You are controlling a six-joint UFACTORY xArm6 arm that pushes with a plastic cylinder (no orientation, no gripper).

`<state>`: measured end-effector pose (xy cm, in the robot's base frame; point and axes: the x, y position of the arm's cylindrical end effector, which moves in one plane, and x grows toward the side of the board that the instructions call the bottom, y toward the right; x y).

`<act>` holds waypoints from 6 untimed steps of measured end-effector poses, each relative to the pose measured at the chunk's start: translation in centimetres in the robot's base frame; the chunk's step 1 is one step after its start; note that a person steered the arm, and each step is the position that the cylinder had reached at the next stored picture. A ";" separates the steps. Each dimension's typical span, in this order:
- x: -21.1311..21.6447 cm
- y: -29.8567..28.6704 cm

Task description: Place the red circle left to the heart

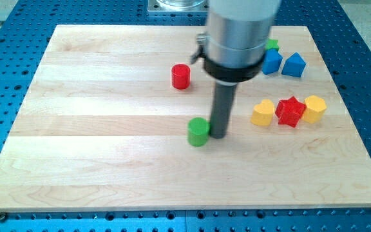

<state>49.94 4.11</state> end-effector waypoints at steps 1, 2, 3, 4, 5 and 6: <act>-4.6 -1.9; -10.4 -6.7; -15.0 -9.2; -13.7 -4.2; -7.0 -1.1; -6.7 -0.8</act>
